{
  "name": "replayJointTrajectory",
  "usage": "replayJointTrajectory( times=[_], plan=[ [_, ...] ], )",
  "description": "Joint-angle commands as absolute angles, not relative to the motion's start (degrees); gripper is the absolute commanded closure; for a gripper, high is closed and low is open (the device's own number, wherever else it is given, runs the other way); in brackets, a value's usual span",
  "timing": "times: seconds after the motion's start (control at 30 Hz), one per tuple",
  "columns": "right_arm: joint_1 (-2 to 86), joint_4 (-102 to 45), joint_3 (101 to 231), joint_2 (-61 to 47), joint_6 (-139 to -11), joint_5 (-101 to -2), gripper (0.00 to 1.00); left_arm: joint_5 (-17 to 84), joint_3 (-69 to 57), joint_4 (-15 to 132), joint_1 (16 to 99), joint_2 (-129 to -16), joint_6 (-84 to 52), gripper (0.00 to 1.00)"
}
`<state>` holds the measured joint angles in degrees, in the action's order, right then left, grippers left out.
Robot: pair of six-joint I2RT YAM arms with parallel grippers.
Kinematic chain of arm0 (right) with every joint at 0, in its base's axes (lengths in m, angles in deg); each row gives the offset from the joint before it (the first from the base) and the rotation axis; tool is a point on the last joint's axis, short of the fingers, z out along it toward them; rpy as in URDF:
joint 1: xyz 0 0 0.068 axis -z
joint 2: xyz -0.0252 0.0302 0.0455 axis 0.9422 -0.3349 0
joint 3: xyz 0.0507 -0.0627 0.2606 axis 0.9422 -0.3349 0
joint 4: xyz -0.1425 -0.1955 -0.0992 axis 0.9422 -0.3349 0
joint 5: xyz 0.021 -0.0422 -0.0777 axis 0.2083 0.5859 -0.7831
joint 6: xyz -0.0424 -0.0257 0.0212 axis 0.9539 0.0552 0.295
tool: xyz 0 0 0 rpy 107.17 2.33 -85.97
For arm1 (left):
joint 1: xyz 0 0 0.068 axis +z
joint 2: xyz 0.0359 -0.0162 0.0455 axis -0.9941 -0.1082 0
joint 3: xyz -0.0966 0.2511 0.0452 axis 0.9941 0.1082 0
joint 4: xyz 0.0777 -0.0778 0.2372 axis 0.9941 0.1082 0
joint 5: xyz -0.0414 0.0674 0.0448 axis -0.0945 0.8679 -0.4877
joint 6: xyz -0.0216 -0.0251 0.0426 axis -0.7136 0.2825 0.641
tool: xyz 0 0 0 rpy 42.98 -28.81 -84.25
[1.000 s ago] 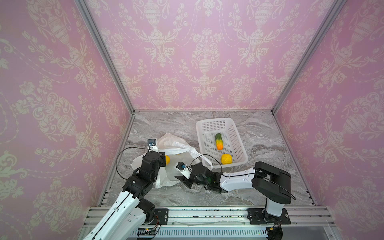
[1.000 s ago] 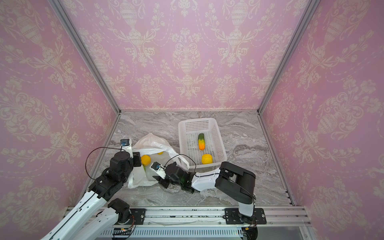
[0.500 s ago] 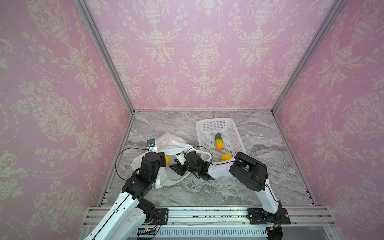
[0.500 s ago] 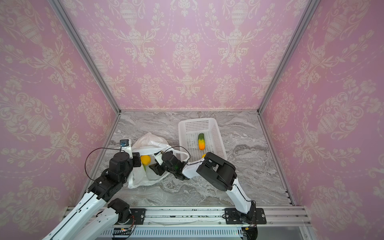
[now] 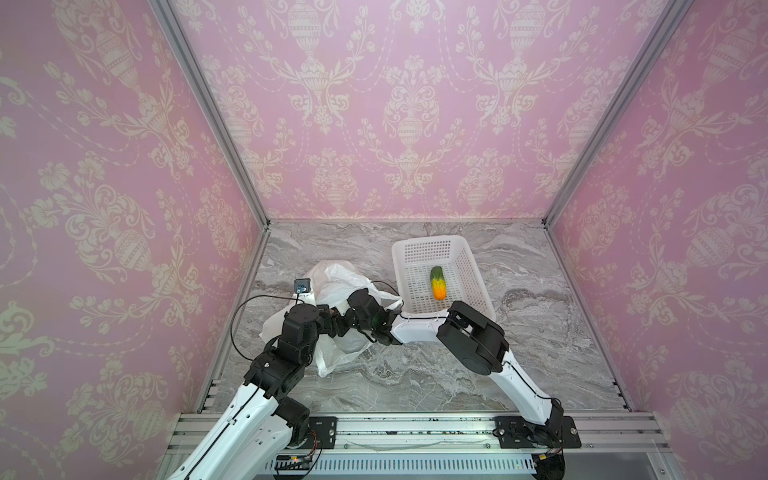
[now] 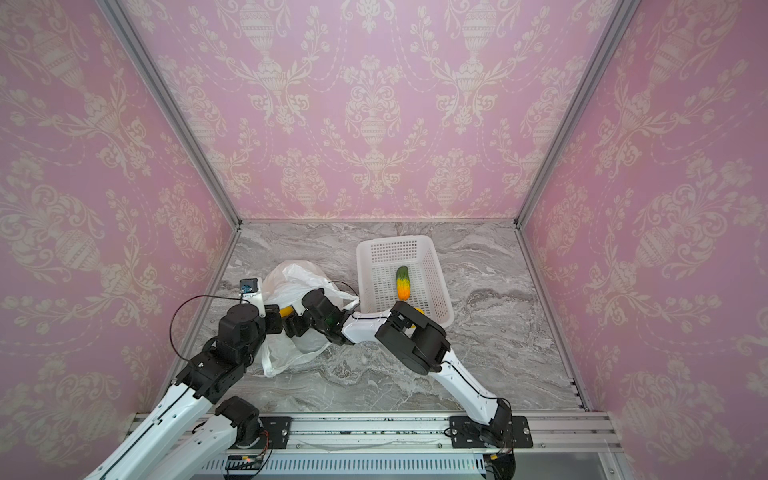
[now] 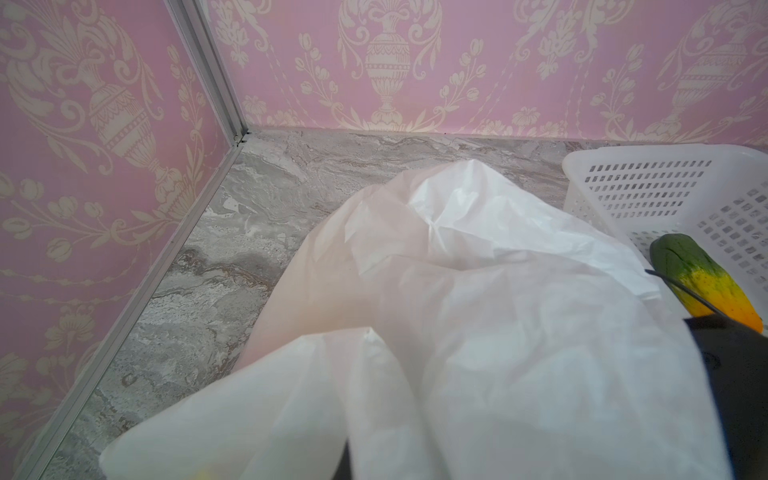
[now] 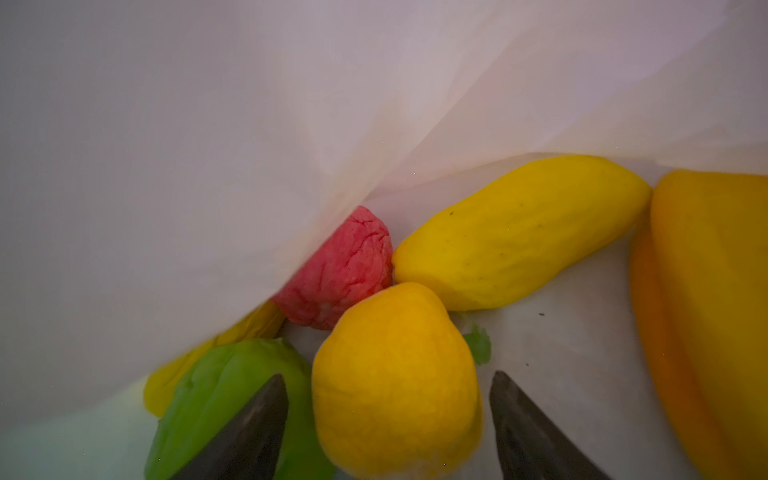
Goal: Untie the knot of the plastic bag and take out the fruit
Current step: 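Grasp the round yellow fruit with the right gripper and lift it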
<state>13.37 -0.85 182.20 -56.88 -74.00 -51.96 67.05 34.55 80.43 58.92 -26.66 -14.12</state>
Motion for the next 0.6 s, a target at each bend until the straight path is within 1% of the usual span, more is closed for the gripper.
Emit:
replayJointTrajectory(
  times=[0.0,0.1,0.17,0.4,0.57],
  plan=[
    [13.74,-7.56,186.39,-59.39,-75.19,-50.66,0.28,67.01,35.27,80.57,59.36,-26.64,-15.05,1.0],
    [13.73,-7.34,186.4,-59.15,-75.59,-49.57,0.4,67.1,35.36,80.45,59.36,-26.89,-15.0,1.0],
    [13.73,-7.34,185.74,-58.23,-75.43,-49.42,0.45,67.27,35.24,80.4,59.37,-26.98,-14.95,1.0],
    [13.7,-4.95,178.66,-51.87,-74.67,-49.89,0.54,67.67,35.07,80.25,59.35,-27.54,-14.78,1.0],
    [13.7,1.22,167.62,-42.99,-73.58,-51.26,0.6,67.76,34.79,80.15,59.35,-27.92,-14.65,1.0]
  ],
)
